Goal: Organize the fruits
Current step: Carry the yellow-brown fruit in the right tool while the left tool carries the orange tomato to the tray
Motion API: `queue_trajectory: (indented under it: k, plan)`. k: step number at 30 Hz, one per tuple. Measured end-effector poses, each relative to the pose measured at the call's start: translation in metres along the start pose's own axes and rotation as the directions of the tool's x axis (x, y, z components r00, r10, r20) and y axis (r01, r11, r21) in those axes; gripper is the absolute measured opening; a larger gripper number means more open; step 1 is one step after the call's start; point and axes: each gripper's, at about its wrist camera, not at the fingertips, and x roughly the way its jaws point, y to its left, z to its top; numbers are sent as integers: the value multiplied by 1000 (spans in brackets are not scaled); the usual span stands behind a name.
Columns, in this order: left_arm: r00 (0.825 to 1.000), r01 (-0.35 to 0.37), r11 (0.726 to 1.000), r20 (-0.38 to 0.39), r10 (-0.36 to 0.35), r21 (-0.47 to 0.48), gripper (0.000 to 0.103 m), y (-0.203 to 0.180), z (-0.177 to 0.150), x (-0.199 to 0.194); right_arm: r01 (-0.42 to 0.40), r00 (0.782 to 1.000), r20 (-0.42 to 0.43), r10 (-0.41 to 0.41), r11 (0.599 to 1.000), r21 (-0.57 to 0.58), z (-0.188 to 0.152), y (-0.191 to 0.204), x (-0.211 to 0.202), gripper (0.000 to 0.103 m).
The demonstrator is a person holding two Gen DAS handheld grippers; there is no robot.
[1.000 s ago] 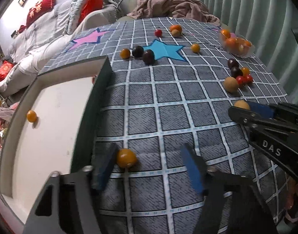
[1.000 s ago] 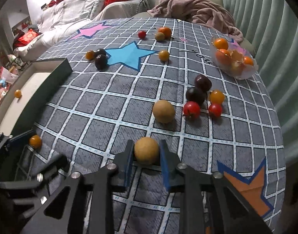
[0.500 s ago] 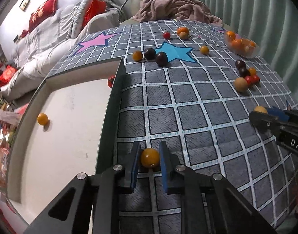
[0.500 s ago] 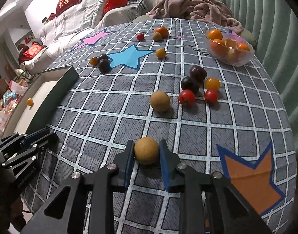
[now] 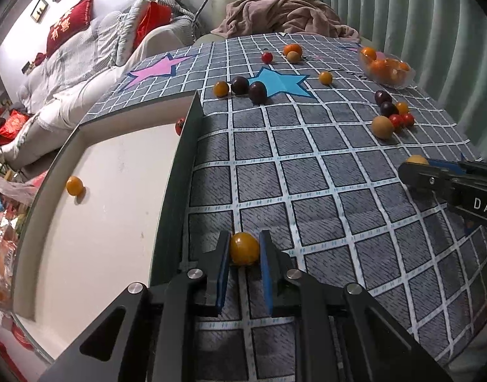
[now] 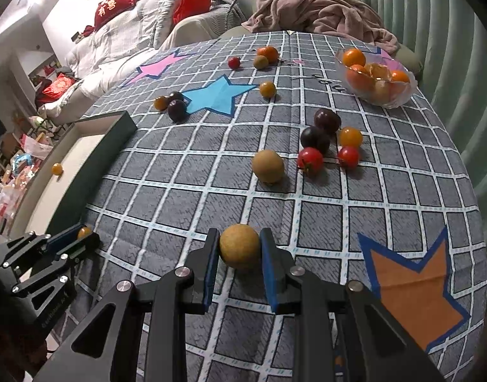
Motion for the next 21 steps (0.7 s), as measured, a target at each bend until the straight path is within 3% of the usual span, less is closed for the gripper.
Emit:
queue_trajectory:
  k: [11, 21]
  plan:
    - [998, 40, 999, 57, -39, -30, 19, 10, 13, -35, -21, 999, 30, 22, 1000, -20, 10, 20, -21, 28]
    - [994, 16, 995, 106, -6, -96, 19, 54, 24, -60, -47, 998, 31, 48, 997, -54, 24, 48, -30, 28]
